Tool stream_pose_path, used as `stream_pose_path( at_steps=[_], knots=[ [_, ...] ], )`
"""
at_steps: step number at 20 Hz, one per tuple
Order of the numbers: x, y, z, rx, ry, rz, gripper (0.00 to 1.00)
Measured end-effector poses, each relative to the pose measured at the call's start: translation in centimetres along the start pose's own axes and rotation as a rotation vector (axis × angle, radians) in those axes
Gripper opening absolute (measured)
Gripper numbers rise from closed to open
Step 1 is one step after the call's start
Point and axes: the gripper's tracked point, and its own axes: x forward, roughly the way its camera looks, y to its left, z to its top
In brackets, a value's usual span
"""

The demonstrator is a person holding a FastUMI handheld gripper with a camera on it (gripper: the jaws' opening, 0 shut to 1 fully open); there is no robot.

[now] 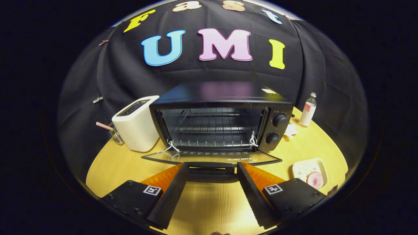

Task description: Open the toaster oven, put the food inside, and close the toaster oven door.

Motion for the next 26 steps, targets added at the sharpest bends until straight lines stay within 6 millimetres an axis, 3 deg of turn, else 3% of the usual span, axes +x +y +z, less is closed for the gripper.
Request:
stream_pose_path(
  at_steps=[8,14,19,22,26],
  knots=[
    [-0.2,-2.0,-5.9,-0.042,0.111,0.056,0.98],
    [-3.2,-5.7,-5.7,-0.086,0.125,0.137,0.98],
    [-5.8,-11.6,-2.1,-0.072,0.083,0.161,0.98],
    [-6.3,-16.5,0.7,-0.079,0.042,0.144,0.98],
    [-6.3,-23.3,1.3,-0.011,0.073,0.084,0.98]
  ],
)
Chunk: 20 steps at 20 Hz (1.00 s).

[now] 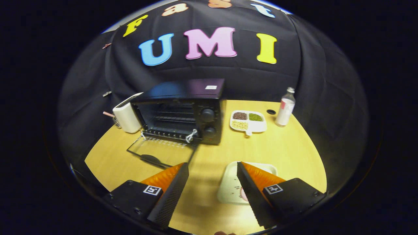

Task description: Open the toaster oven, put the food inside, and close the toaster oven door.

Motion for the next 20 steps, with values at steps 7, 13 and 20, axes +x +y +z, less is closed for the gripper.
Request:
stream_pose_path(
  at_steps=[7,13,20],
  knots=[
    [1.0,-9.6,-3.2,0.176,0.134,-0.069,1.00],
    [3.5,-14.0,-6.3,0.308,0.239,-0.104,1.00],
    [7.4,-15.8,-8.2,0.388,0.338,-0.125,0.97]
  ],
)
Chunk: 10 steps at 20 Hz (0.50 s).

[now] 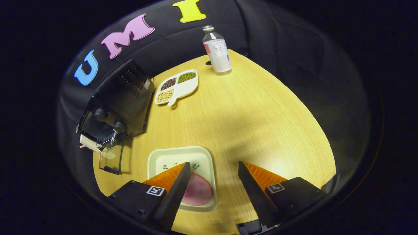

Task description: Open the toaster oven, put the food inside, and close the toaster oven door.

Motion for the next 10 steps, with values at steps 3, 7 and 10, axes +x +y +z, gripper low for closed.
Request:
stream_pose_path(
  at_steps=[3,7,10],
  knots=[
    [0.7,0.2,-0.8,-0.027,0.036,-0.005,0.86],
    [1.5,0.2,-0.9,-0.048,0.035,-0.026,0.57],
    [1.8,-0.6,-0.8,-0.043,0.037,-0.063,0.44]
  ],
)
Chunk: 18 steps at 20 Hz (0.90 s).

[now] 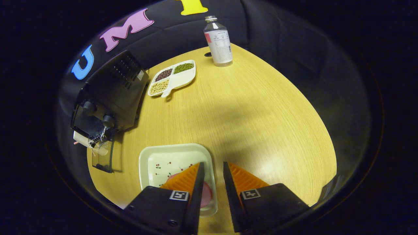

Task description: Open the toaster oven, put the food inside, and close the toaster oven door.

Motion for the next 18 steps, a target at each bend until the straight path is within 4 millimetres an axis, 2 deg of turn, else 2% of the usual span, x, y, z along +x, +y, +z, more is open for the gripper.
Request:
stream_pose_path(
  at_steps=[1,2,3,5,6,11,14,18],
  knots=[
    [-0.2,-0.2,-0.2,-0.008,0.006,-0.019,0.34],
    [-0.2,-0.4,-0.1,-0.019,0.004,-0.031,0.31],
    [-0.2,-0.4,-0.3,-0.031,0.005,-0.036,0.24],
    [-0.1,-0.3,-0.3,-0.033,0.011,-0.042,0.22],
    [-0.3,-0.1,-0.3,-0.029,0.015,-0.039,0.15],
    [-0.2,0.7,-0.8,0.055,0.062,0.020,0.08],
    [0.0,1.1,-0.8,0.218,0.084,0.093,0.08],
    [-1.1,1.3,-1.2,0.462,0.106,0.179,0.06]
  ],
)
